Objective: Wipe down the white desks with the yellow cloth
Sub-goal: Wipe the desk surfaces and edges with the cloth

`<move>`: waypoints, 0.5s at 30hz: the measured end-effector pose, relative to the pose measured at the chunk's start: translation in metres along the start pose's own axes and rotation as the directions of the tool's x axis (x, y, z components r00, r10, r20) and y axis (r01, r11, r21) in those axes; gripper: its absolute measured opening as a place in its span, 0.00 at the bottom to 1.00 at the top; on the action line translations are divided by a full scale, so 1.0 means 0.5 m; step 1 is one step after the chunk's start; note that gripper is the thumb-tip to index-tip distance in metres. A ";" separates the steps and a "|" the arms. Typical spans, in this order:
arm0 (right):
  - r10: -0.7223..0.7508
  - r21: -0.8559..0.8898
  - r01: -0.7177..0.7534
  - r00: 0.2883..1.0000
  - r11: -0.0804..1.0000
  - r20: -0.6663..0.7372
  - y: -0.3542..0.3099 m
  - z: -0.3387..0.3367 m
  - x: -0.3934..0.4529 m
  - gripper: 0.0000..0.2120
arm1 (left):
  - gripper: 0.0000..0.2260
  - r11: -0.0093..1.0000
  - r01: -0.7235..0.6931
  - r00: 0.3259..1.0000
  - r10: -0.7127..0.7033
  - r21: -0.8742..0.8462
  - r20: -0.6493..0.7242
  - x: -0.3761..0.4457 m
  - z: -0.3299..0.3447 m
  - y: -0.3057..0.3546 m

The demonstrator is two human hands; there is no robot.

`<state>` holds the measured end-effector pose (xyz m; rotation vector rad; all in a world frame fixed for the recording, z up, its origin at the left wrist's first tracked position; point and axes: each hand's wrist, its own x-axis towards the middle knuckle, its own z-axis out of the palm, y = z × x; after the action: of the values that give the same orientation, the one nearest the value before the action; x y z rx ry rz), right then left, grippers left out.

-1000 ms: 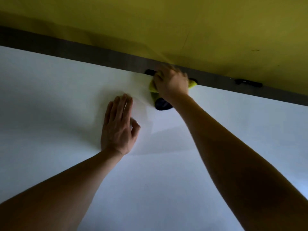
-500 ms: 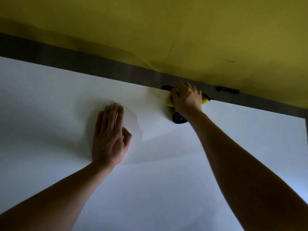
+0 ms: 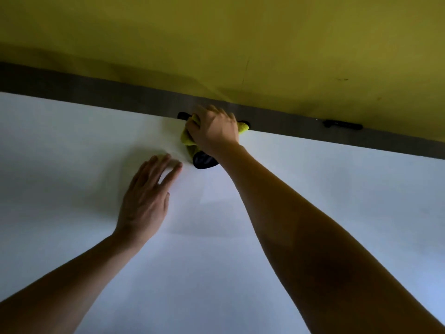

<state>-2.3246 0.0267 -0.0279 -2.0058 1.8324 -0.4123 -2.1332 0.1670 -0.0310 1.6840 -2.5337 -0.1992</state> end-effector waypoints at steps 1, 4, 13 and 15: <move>0.004 -0.002 -0.004 1.000 1.000 -0.007 0.021 -0.009 -0.010 0.15 | 0.28 1.000 0.011 1.000 -0.012 -0.014 -0.002 0.003 0.001 0.024; 0.019 -0.015 -0.020 0.999 1.000 -0.031 0.107 -0.046 -0.043 0.15 | 0.25 0.994 -0.051 0.999 0.050 -0.092 -0.010 0.022 0.025 0.148; 0.112 -0.049 -0.114 0.993 0.992 -0.046 0.401 -0.191 -0.162 0.14 | 0.28 0.989 0.102 0.994 -0.099 -0.102 0.037 0.073 0.093 0.475; 0.127 -0.059 -0.130 0.991 0.990 -0.041 0.444 -0.217 -0.179 0.13 | 0.29 0.988 0.128 0.991 -0.125 -0.085 0.044 0.073 0.096 0.483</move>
<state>-2.5792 0.0910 -0.0334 -1.9174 2.0065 -0.3617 -2.3742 0.2284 -0.0396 1.8246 -2.4072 -0.3498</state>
